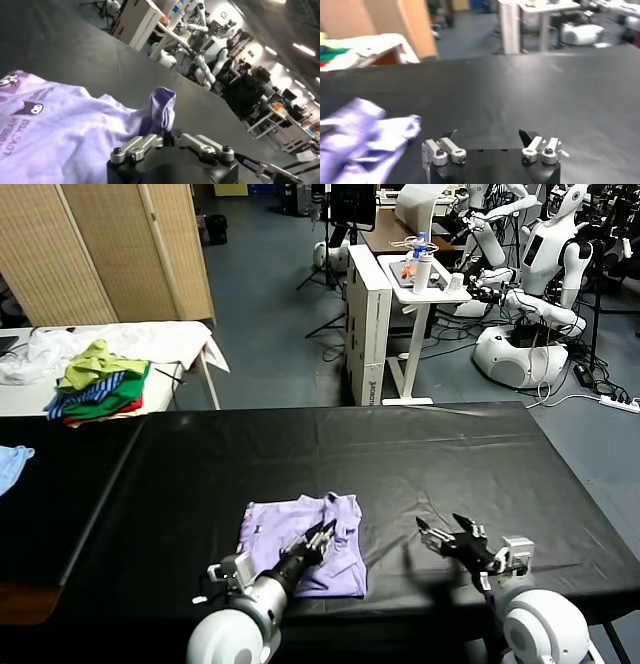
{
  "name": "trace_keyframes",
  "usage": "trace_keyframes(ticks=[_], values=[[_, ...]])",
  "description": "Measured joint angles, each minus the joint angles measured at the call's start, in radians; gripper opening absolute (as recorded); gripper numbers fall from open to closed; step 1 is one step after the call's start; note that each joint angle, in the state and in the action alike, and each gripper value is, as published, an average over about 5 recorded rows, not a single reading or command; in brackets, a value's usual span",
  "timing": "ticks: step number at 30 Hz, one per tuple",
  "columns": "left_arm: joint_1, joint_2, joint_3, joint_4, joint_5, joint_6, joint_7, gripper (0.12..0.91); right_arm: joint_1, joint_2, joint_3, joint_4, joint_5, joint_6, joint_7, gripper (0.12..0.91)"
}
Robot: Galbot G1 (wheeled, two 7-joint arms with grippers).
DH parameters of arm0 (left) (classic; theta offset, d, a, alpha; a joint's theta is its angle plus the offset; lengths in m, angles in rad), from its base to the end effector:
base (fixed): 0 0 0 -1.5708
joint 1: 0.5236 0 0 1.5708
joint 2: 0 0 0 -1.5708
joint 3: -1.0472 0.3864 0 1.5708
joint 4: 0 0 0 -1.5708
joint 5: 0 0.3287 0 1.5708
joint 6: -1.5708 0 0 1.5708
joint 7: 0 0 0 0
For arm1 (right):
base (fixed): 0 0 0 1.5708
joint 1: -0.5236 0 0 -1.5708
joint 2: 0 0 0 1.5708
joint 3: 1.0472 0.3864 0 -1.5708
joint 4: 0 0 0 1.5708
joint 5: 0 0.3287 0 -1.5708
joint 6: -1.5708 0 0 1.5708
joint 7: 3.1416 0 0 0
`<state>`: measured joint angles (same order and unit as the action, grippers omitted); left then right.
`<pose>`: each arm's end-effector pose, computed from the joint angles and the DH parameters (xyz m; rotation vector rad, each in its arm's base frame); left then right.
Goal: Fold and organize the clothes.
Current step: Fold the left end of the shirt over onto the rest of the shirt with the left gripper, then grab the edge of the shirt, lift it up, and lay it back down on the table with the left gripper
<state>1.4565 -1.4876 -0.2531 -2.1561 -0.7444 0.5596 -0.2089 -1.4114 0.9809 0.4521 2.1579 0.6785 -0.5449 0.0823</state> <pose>0.1586 -0.0559 -0.2979 -0.4475 -2.4464 0.8154 0.1907 -0.0974 -0.2660 0.4500 -2.6394 -0.0691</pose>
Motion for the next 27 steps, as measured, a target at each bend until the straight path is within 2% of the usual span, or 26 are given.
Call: trace_keyframes(ticks=[2,5,10,16,22,27], values=[[0.012,-0.002,-0.012,-0.022,-0.021,0.004,-0.009,0.832,0.019,-0.023,-0.041,0.007,0.002,0.003,-0.001,0.907],[0.020,0.005,-0.041,-0.052,-0.018,-0.001,-0.007,0.896,0.054,-0.046,-0.108,0.013,0.001,0.003,0.001,0.907],[0.020,0.053,-0.133,-0.079,0.041,-0.036,0.020,0.906,0.125,-0.058,-0.234,0.013,-0.025,0.002,-0.003,0.907],[0.046,0.125,-0.241,-0.086,0.080,-0.049,0.028,0.907,0.213,-0.085,-0.377,0.016,-0.102,0.025,-0.075,0.907],[0.056,0.129,-0.274,-0.074,0.125,-0.052,0.030,0.907,0.320,-0.143,-0.517,0.022,-0.204,0.039,-0.140,0.907],[0.065,0.131,-0.287,-0.060,0.156,-0.060,0.032,0.907,0.392,-0.160,-0.615,0.011,-0.312,0.017,-0.145,0.907]])
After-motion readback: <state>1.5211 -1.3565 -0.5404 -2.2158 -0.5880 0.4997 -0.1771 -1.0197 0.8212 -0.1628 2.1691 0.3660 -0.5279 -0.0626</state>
